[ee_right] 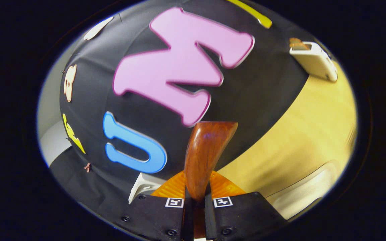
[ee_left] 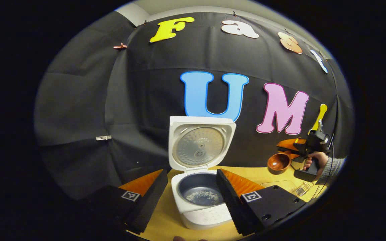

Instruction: Close the left gripper, press the button to open the rice cooker; take a wooden spoon from the chopstick holder with the right hand, scoop a spoonful of rice and pour it into the rice cooker, then put the wooden spoon back into the chopstick holder.

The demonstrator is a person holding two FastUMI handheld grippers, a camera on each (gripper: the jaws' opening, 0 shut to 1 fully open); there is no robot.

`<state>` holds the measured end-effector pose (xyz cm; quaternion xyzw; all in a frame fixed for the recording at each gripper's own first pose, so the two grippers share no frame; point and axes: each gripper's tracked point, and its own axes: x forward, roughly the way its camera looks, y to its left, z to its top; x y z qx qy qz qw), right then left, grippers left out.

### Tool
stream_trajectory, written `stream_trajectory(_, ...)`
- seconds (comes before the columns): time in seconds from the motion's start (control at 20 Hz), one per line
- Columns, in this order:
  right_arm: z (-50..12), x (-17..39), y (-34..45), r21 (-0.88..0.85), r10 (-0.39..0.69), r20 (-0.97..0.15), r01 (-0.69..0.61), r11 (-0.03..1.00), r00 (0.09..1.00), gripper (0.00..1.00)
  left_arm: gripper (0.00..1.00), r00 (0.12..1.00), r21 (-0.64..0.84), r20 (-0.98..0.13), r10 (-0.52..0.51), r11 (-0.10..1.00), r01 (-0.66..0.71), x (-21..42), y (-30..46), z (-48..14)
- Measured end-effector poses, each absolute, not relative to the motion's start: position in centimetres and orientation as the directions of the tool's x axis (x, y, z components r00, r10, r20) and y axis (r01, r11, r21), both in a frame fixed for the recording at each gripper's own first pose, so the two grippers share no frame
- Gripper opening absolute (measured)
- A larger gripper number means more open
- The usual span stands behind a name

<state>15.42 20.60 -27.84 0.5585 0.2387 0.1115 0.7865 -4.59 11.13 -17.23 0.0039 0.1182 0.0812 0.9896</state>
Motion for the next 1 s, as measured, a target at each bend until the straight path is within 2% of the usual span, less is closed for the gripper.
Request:
stream_trajectory(0.2,-29.8,15.2,7.5,0.854,0.284,-0.316,0.141,0.501,0.905,0.17,0.95,0.967,0.018,-0.224,0.124,0.992,-0.123,-2.3,8.5,-17.0)
stream_trajectory(0.45,-32.1,13.0,-2.2,0.793,0.168,-0.380,0.227,0.565,0.910,0.17,0.94,0.973,0.038,-0.199,0.115,0.993,-0.110,-0.8,5.9,-16.2)
stream_trajectory(0.75,-39.0,10.3,-6.0,0.724,0.153,-0.484,0.296,0.623,0.862,0.17,0.94,0.969,0.056,-0.207,0.133,0.991,-0.124,-0.5,3.0,-15.6)
stream_trajectory(1.0,-44.7,9.2,-6.1,0.642,0.172,-0.561,0.295,0.708,0.809,0.17,0.94,0.963,0.109,-0.229,0.139,0.987,-0.116,0.0,0.3,-15.3)
